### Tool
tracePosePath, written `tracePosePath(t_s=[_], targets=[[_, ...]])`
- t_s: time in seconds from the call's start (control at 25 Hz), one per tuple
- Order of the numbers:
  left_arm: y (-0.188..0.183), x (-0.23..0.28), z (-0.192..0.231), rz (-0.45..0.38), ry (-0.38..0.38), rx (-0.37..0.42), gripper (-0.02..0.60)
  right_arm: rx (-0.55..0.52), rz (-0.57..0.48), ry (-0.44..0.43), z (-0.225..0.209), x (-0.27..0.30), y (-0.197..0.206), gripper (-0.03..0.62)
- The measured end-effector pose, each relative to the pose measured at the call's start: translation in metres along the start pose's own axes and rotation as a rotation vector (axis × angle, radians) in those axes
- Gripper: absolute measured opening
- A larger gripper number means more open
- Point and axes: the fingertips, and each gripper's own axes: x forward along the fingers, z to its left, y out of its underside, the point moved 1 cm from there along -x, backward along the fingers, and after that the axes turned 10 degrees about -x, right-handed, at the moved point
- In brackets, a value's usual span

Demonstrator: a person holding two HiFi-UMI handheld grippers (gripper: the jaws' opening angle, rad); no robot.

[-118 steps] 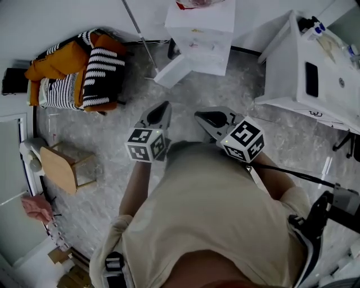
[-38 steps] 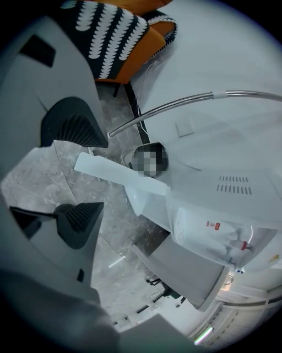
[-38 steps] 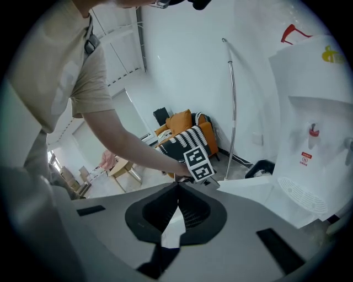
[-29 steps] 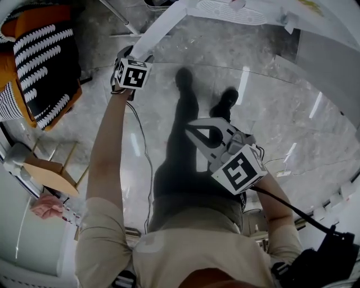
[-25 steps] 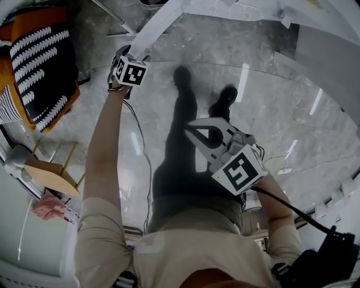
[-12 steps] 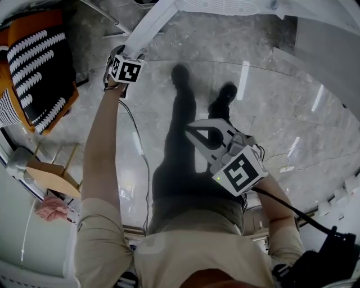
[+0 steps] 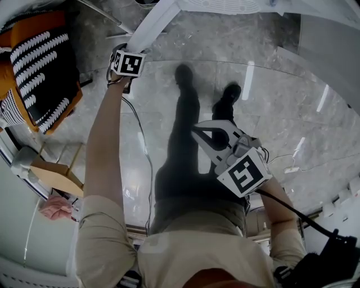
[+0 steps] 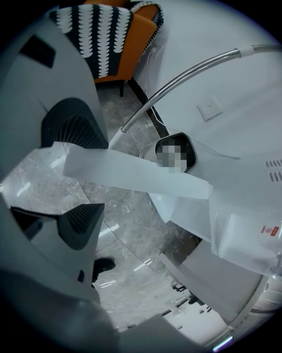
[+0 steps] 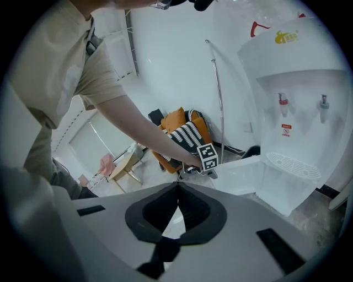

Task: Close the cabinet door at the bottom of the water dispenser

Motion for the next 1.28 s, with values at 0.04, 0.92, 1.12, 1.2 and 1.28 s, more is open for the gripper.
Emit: tracePosePath(t_s=[0.04, 0.92, 1.12, 1.2, 1.28], targets=[[-0.001, 0.001, 0.000, 0.000, 0.003, -0.010, 0.300, 0.002, -0.003, 0.001, 0.000, 0.000, 0.001, 0.014], [0.007, -0.011, -0.038, 0.042, 0.105, -0.054, 0.187, 0.083, -0.049, 0.024, -0.004, -0.031, 0.021, 0.014], [0.010, -0.011, -0.055, 0.032, 0.133, -0.084, 0.189, 0.079, -0.058, 0.035, -0.005, -0.035, 0.023, 0.014], [0.010, -0.010, -0.064, 0.026, 0.160, -0.101, 0.190, 0.096, -0.072, 0.044, -0.007, -0.036, 0.023, 0.014], [0.012, -0.009, -0.072, 0.024, 0.189, -0.117, 0.193, 0.117, -0.079, 0.049, -0.008, -0.036, 0.024, 0.014]])
